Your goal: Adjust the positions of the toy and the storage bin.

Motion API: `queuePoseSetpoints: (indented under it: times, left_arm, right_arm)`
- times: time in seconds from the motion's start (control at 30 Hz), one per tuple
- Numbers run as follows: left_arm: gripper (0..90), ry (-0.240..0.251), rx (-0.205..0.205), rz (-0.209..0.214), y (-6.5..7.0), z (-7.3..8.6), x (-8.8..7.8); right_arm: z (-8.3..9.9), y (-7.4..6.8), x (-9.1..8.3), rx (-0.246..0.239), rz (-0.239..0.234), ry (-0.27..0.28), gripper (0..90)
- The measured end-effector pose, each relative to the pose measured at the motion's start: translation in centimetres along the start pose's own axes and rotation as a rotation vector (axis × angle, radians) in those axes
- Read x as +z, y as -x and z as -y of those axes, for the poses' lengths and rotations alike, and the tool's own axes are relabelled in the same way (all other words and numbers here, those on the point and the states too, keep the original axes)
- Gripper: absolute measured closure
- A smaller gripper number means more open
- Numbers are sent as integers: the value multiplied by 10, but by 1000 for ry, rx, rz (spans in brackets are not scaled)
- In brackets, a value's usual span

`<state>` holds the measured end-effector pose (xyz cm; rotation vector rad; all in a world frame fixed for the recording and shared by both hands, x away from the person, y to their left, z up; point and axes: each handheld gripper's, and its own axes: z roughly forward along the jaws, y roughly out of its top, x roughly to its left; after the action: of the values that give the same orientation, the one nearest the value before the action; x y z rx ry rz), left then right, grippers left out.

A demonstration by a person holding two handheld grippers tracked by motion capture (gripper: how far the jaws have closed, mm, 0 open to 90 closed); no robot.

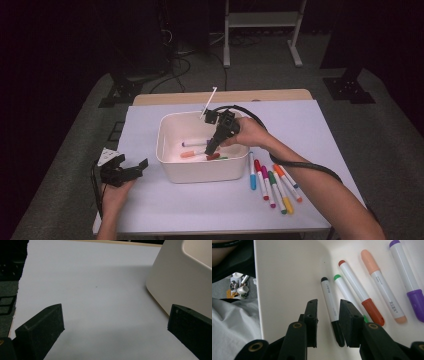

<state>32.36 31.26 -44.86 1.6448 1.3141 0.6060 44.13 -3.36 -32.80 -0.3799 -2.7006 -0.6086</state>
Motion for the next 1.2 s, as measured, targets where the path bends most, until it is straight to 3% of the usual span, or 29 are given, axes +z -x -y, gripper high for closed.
queuePoseSetpoints:
  times: [0.47, 1.03, 1.2]
  left_arm:
    - [0, 0, -2, -3, -1, 0, 0]
    - [0, -7, 8, -3, 2, 0, 2]
    - [0, -7, 9, -5, 1, 0, 2]
  right_arm:
    - [24, -6, -30, 7, 27, 68, 670]
    - [72, -14, -79, 48, 69, 185, 664]
    - [93, -15, -93, 79, 95, 206, 663]
